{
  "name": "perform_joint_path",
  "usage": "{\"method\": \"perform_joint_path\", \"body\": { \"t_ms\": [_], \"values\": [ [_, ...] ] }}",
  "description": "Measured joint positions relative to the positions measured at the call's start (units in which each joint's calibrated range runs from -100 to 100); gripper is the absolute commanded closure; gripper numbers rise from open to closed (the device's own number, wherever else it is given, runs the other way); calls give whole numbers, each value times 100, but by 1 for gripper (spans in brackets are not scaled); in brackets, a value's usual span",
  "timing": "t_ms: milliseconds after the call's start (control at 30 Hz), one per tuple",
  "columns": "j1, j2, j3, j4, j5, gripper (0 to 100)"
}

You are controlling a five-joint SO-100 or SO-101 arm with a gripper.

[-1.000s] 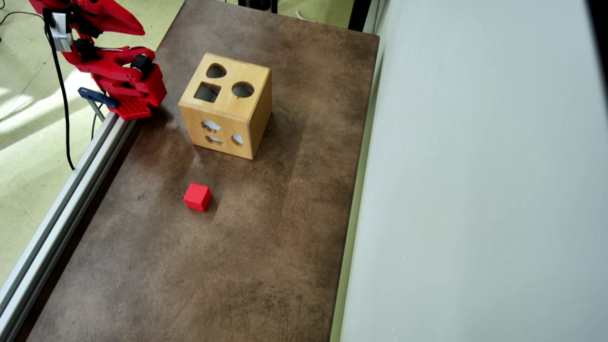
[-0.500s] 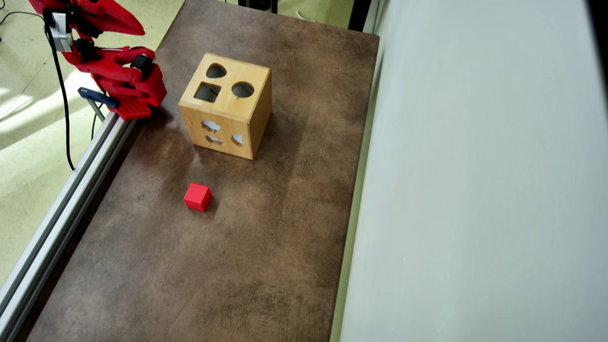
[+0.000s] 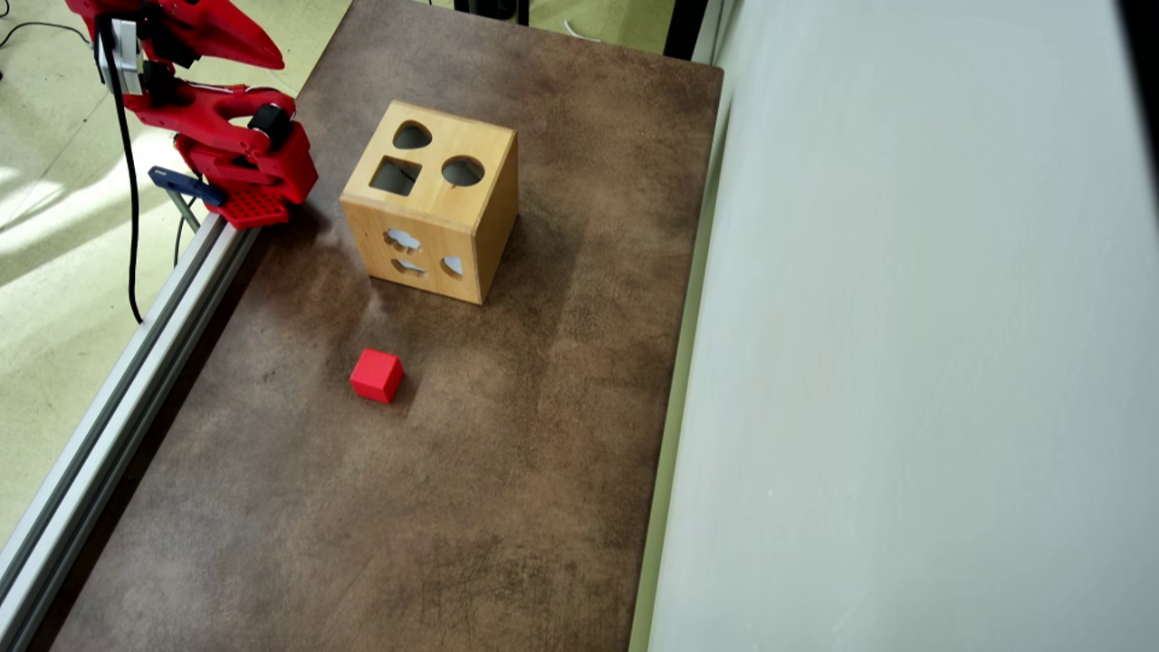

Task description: Pick and place the red cube on the square hole

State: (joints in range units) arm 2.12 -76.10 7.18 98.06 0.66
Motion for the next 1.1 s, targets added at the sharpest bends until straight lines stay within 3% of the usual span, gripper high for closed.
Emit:
{"method": "perform_joint_path", "body": {
  "t_ms": [533,900,1100],
  "values": [
    [1912,1483,-479,0,0,97],
    [2853,2958,-479,-1614,0,97],
    [3198,3797,-470,-1808,0,97]
  ]
}}
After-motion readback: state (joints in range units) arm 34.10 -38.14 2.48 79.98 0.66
